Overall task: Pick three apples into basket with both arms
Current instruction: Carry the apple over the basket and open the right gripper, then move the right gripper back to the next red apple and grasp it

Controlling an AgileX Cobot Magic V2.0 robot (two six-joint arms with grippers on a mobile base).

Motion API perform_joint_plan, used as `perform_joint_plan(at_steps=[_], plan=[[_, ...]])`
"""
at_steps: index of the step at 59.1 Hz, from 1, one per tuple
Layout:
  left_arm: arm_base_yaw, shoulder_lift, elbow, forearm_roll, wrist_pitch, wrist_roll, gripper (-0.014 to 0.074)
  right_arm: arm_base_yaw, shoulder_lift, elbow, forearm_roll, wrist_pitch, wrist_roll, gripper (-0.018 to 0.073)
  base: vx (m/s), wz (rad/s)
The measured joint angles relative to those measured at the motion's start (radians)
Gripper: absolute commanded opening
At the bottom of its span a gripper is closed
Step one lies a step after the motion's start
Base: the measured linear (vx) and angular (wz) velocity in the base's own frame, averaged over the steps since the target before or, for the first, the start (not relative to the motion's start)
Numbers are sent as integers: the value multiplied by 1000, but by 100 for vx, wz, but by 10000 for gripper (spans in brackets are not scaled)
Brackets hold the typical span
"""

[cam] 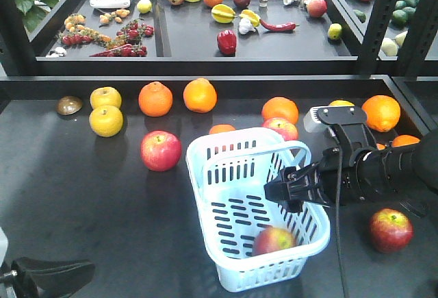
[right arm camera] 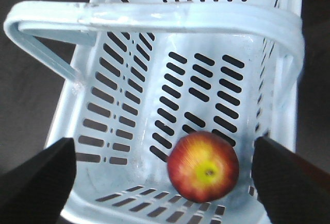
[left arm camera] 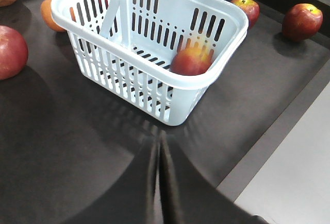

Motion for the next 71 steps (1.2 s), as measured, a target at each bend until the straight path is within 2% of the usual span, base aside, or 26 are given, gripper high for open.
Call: perform_joint_plan(at_steps=[9, 14, 21, 23, 29, 38, 44, 49, 55, 62, 71], plan=[[0, 0, 0, 0, 0, 0, -6, 0, -3, 0, 7, 26, -2, 467, 0, 0], [0, 0, 0, 0, 0, 0, -6, 0, -24, 0, -20, 63, -1, 311, 0, 0], [0, 0, 0, 0, 0, 0, -6, 0, -91, 0, -76, 104, 40, 21, 0, 0], [0, 0, 0, 0, 0, 0, -6, 0, -114, 0, -103, 113, 64, -16, 0, 0], [0, 0, 0, 0, 0, 0, -6, 0, -180, 0, -236, 142, 183, -9, 0, 0], [0, 0, 0, 0, 0, 0, -6, 0, -224, 0, -534, 221, 481, 36, 0, 0], [0, 0, 0, 0, 0, 0, -6, 0, -226, 0, -720, 262, 636, 127, 0, 0], [0, 0, 0, 0, 0, 0, -6, -18, -226, 0, -818, 263, 738, 241, 0, 0], [0, 0, 0, 0, 0, 0, -6, -97, -211, 0, -859, 258, 795, 413, 0, 0], [0, 0, 0, 0, 0, 0, -6, -241, -143, -14, -865, 260, 797, 573, 0, 0], [0, 0, 0, 0, -1, 0, -6, -375, 8, -122, -825, 323, 720, 659, 0, 0]])
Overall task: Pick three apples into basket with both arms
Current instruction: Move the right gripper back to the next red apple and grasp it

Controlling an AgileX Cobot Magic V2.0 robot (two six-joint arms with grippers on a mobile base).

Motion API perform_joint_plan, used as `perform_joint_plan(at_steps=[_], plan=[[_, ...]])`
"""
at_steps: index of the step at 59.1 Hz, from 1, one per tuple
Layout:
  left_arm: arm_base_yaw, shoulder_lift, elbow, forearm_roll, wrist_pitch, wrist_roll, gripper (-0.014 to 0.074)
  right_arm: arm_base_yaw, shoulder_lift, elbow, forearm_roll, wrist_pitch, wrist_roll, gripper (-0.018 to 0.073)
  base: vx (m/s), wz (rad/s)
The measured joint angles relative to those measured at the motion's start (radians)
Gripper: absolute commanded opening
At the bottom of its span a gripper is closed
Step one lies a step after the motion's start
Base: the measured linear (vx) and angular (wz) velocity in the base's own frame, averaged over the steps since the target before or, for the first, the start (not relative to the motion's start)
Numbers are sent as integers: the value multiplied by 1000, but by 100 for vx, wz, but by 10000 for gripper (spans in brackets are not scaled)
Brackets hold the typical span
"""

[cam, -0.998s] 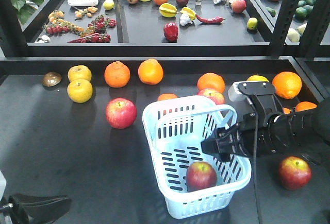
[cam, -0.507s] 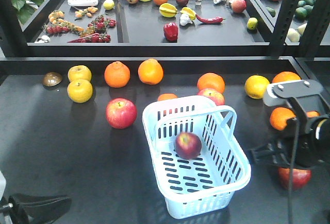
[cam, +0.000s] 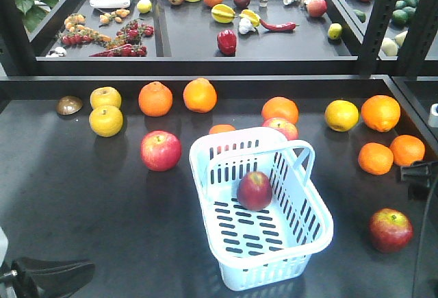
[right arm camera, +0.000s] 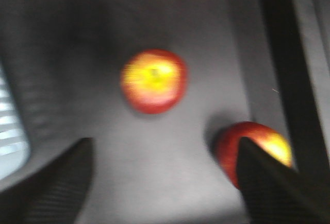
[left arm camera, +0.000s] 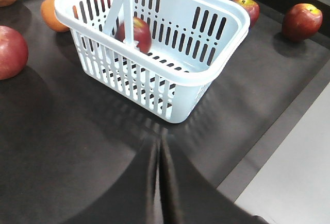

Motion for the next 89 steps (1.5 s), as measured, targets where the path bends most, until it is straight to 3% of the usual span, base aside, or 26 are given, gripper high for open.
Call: perform_joint_plan(at_steps=[19, 69, 77, 89], plan=[[0, 0, 0, 0, 0, 0, -6, -33, 326, -198, 143, 38, -145, 622, 0, 0], [0, 0, 0, 0, 0, 0, -6, -35, 645, -219, 126, -41, -151, 587, 0, 0], [0, 0, 0, 0, 0, 0, -6, -35, 654, -220, 128, -41, -153, 498, 0, 0], [0, 0, 0, 0, 0, 0, -6, -35, 600, -219, 129, -41, -172, 189, 0, 0]])
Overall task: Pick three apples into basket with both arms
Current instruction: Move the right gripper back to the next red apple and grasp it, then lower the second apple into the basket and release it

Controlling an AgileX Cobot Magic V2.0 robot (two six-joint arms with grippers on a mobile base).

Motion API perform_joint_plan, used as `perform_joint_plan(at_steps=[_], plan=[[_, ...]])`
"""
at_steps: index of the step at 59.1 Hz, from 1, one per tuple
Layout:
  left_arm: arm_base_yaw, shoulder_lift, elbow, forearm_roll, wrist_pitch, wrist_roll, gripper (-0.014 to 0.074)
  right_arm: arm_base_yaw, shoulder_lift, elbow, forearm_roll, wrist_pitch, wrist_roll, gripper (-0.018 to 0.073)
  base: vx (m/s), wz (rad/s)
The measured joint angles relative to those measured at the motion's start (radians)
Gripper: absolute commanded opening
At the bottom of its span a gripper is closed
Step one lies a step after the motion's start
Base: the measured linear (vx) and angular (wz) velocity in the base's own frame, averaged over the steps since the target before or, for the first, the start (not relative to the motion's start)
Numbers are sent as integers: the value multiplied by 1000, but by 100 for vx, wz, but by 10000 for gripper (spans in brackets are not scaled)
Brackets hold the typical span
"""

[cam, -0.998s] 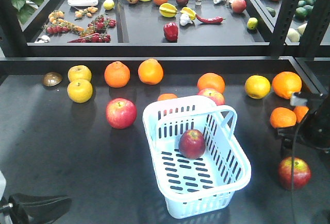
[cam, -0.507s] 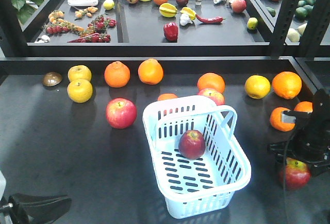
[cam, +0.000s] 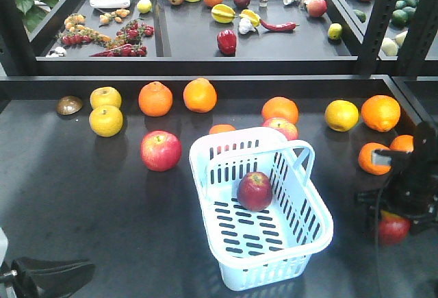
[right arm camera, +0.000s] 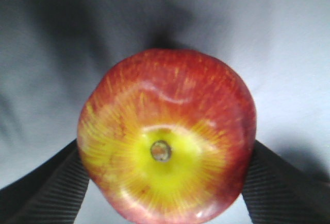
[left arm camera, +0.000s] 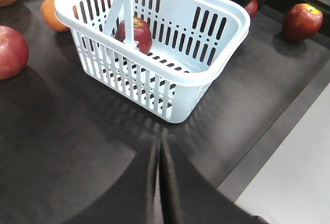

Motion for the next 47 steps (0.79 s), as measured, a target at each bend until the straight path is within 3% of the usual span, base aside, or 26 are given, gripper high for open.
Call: perform_joint_plan(at_steps=[9, 24, 33, 47], plan=[[0, 0, 0, 0, 0, 0, -6, 0, -111, 0, 5, 4, -33, -13, 0, 0], [0, 0, 0, 0, 0, 0, -6, 29, -354, 6, 109, 39, -131, -4, 0, 0], [0, 0, 0, 0, 0, 0, -6, 154, -512, 60, 170, 41, -147, -3, 0, 0], [0, 0, 0, 0, 0, 0, -6, 365, -713, 241, 200, -47, -66, 0, 0, 0]])
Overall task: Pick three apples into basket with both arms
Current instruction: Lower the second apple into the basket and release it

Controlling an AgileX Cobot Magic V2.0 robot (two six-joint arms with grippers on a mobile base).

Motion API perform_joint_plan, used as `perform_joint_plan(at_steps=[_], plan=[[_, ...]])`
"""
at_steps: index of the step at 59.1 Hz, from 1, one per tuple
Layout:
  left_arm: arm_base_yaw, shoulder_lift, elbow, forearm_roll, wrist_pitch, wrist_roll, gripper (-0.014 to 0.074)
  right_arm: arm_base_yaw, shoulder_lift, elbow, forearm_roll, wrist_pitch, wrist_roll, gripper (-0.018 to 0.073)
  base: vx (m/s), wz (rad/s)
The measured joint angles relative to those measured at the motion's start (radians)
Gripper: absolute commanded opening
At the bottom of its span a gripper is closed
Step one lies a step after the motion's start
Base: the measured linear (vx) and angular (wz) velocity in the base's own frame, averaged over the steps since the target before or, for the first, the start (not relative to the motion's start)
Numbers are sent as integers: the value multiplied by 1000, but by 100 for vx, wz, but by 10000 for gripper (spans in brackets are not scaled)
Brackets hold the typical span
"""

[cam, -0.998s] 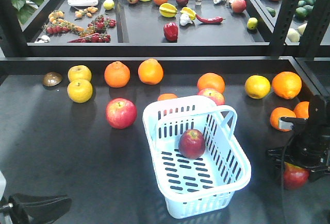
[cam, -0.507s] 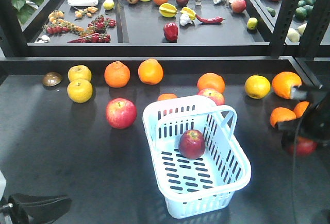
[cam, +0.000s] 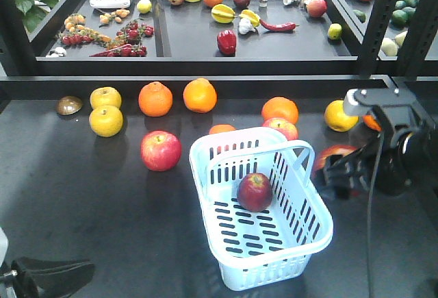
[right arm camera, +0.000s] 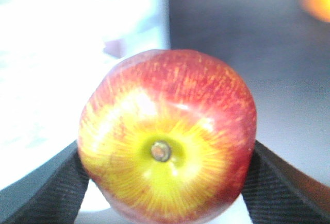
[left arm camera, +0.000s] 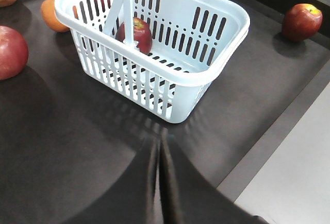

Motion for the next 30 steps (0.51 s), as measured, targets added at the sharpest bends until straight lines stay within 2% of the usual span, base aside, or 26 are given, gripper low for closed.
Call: perform_joint_plan(at_steps=[8, 15, 30], plan=[[0, 0, 0, 0, 0, 0, -6, 88, -33, 58, 24, -111, 17, 35, 0, 0], [0, 0, 0, 0, 0, 0, -6, 138, 7, 68, 35, -204, 13, 153, 0, 0], [0, 0, 0, -1, 0, 0, -6, 155, 148, 68, 66, -305, 9, 631, 0, 0]])
